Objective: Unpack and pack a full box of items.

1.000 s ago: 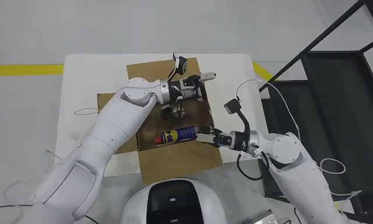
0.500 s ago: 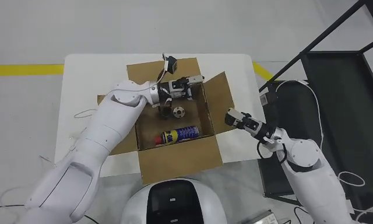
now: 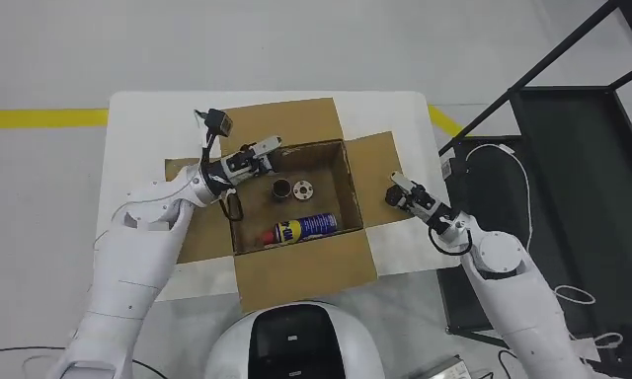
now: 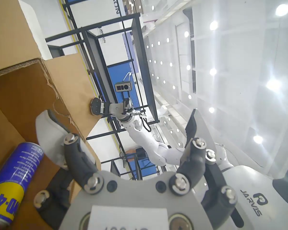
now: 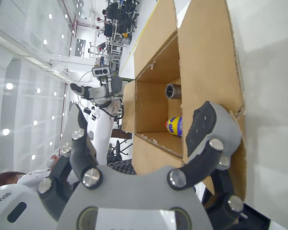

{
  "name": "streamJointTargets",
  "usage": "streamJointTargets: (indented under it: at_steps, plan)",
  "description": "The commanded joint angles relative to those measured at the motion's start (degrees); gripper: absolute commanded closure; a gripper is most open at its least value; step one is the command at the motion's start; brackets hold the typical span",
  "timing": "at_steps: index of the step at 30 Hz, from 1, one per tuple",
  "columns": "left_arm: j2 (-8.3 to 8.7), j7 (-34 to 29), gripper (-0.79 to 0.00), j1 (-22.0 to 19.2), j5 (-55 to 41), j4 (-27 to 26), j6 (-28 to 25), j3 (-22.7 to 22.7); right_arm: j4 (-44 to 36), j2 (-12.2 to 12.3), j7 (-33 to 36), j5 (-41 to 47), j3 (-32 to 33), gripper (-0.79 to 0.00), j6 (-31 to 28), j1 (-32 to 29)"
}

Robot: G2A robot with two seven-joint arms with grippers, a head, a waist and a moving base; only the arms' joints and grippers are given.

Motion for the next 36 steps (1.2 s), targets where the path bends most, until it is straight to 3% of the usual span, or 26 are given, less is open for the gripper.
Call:
streamJointTargets:
  at_steps: [1, 9, 23, 30, 36]
  plan:
    - [0.70, 0.7, -0.785, 3.6, -0.1, -4.0, 0.6, -3.3, 1.1, -0.1, -0.5, -0.9, -0.5, -0.785, 0.4, 0.7]
    - [2.42, 4.8, -0.785, 13.1, -0.5, -13.0, -0.3, -12.8, 3.5, -0.6, -1.3, -5.3, -4.3, -0.785, 2.4, 3.7]
    - [3.24, 11.4, -0.785, 23.4, -5.5, -17.8, -4.2, -20.6, 7.6, -1.6, -2.0, -9.5, -9.7, -0.785, 2.2, 8.5]
    - [3.48, 13.6, -0.785, 28.1, -7.3, -19.3, -6.2, -23.8, -4.3, -0.8, -7.6, -19.5, -5.7, -0.785, -4.1, 3.7]
    - [3.33, 17.0, -0.785, 31.1, -9.8, -21.1, -11.1, -25.9, -14.5, -0.7, -9.3, -30.2, -6.5, -0.785, -5.8, 1.9]
